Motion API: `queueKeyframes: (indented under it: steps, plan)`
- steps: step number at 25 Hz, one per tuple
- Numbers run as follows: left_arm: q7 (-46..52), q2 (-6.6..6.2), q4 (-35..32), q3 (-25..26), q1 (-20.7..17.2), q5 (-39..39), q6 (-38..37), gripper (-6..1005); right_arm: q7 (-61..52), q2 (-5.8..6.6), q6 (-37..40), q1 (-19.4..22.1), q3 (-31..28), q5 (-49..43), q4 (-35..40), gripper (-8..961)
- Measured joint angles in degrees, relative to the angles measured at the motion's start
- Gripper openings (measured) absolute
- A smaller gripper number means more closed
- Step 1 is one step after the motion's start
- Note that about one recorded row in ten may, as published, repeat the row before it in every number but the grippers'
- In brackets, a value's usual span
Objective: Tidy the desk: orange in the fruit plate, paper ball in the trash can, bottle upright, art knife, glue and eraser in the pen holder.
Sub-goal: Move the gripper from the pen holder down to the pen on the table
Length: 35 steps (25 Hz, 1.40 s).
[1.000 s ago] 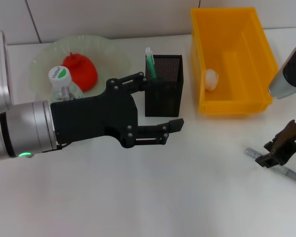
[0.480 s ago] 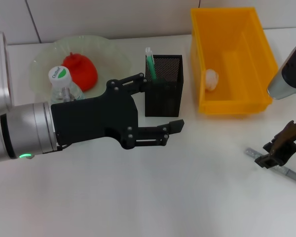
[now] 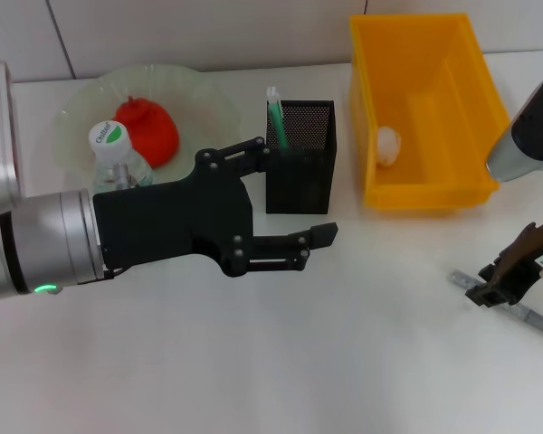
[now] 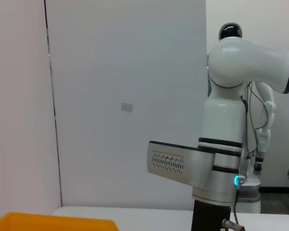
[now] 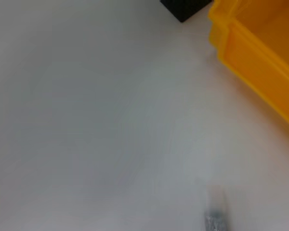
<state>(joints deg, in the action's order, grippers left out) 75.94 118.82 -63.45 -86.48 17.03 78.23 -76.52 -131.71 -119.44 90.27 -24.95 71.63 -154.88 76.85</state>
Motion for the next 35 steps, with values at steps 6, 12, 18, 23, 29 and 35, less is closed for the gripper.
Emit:
queueKeyframes:
  steps: [6,12,18,23,29,35]
  plan:
    - [0.0,0.00,0.0,0.0,-0.1,0.0,0.0,862,-0.2,0.00,0.1,0.0,0.0,0.0,0.0,331]
    - [-0.1,0.00,0.0,0.0,-0.2,0.0,0.0,862,-0.3,0.00,0.0,0.0,0.5,0.0,-0.1,329]
    - [-0.1,-0.07,0.0,-1.0,-0.2,0.0,0.0,862,-1.1,0.00,-0.1,0.0,0.6,0.0,-0.1,330]
    - [-0.1,-0.08,-0.2,-1.1,-0.2,0.0,0.0,862,-1.9,0.00,-0.4,0.0,0.6,-0.4,-0.1,306]
    - [-0.1,-0.11,-0.5,-1.1,-0.2,0.0,0.0,862,-2.1,0.00,-0.5,0.0,0.6,-0.4,-0.2,206]
    - [-0.1,-0.19,-0.5,-1.1,-0.2,0.0,0.0,862,-2.4,0.09,-0.9,0.0,0.6,-0.4,-0.2,178]
